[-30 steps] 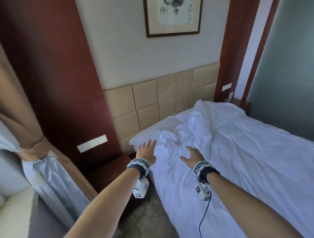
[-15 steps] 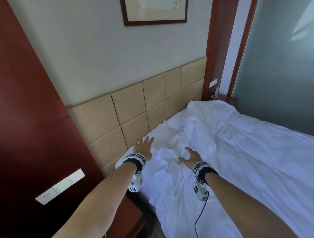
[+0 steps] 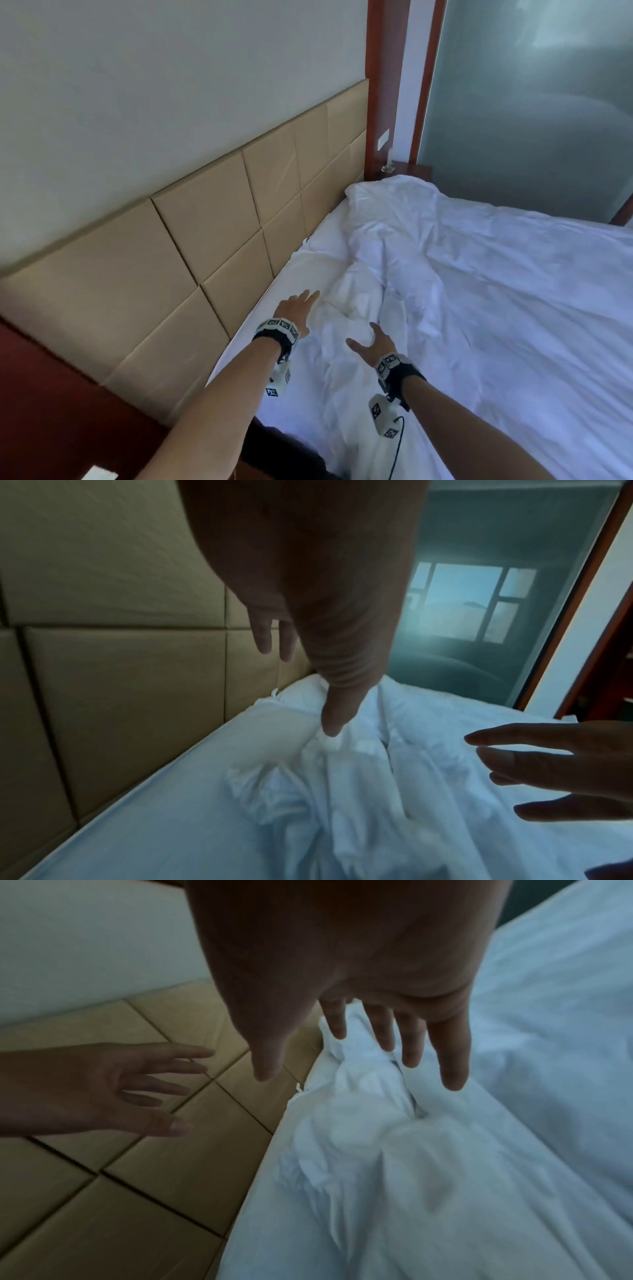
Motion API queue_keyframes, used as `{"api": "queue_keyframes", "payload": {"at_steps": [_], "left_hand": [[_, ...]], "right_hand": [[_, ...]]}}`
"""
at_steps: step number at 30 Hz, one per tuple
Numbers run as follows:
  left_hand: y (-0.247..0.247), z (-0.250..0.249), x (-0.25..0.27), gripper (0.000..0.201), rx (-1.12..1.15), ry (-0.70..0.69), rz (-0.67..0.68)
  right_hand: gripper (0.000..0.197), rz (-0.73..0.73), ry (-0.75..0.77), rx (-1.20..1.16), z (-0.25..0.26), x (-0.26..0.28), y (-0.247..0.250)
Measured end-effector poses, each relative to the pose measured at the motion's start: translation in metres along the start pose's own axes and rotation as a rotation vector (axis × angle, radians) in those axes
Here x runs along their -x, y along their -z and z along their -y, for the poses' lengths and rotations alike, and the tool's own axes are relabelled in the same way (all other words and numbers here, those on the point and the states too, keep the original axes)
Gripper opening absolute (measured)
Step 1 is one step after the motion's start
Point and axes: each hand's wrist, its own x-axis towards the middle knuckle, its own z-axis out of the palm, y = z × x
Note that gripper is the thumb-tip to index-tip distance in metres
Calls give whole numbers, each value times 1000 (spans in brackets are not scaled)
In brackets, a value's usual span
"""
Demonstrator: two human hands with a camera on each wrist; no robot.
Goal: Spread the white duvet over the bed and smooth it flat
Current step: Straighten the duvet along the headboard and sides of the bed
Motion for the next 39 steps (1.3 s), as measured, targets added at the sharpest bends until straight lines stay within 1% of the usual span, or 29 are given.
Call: {"api": "queue_keyframes", "payload": {"at_steps": [2,4,6,7,8,9,10,12,13,15,16,18,20,21,23,24,26,27,28,30,32,33,35,36,37,38,39], "left_hand": [[-38,11,-29,106,-21,-44,54],[-79,18,-55,112,-23,-78,87],[-116,22,-79,118,5,-101,90],[-133,23,-91,120,23,-105,91],[-147,23,-101,119,40,-113,87],[-157,23,-109,112,52,-129,80],[-166,23,-115,97,57,-155,52],[-175,21,-123,56,60,-189,-21],[-176,22,-124,46,47,-196,-57],[-167,28,-117,50,11,-197,-96],[-157,35,-109,53,3,-192,-121],[-121,57,-88,57,40,-152,-164],[-70,87,-59,53,153,-79,-213],[-41,104,-40,47,233,-34,-237],[16,146,4,30,333,78,-253],[42,168,29,25,349,130,-253],[77,212,85,31,375,234,-267],[84,230,114,33,328,271,-253],[88,244,144,31,221,299,-193],[69,261,189,32,5,363,12],[35,262,216,35,-23,434,238],[18,259,225,35,-34,458,312],[-11,252,228,34,-33,504,323],[-24,244,228,35,-19,528,310],[-40,240,224,35,-49,518,324],[-50,234,222,36,-70,509,393],[-69,235,221,34,-201,426,376]], "right_hand": [[112,-7,-47,-58,-19,-18,-40],[126,7,-94,-67,-39,-31,-81],[138,40,-126,-27,-58,-47,-118],[138,36,-134,2,-66,-54,-132],[134,24,-128,26,-70,-60,-143],[124,11,-122,41,-72,-65,-151],[107,-2,-109,55,-75,-70,-158],[73,-43,-95,76,-77,-78,-164],[63,-73,-107,52,-77,-81,-163],[56,-129,-118,-22,-69,-80,-156],[55,-149,-107,-47,-60,-77,-152],[58,-146,-56,-45,-19,-57,-140],[56,-124,45,-30,41,-27,-129],[54,-101,111,-13,74,-12,-124],[53,-47,249,38,142,18,-122],[54,-12,304,69,174,31,-125],[60,98,377,146,227,59,-143],[62,155,407,183,243,73,-158],[62,207,423,212,250,90,-177],[59,309,420,236,244,127,-214],[52,404,403,229,223,161,-242],[52,454,378,225,212,172,-252],[56,580,328,261,192,178,-263],[54,645,309,301,186,178,-263],[51,686,300,328,180,173,-260],[50,707,288,338,175,167,-256],[52,711,275,341,171,162,-248]]}}
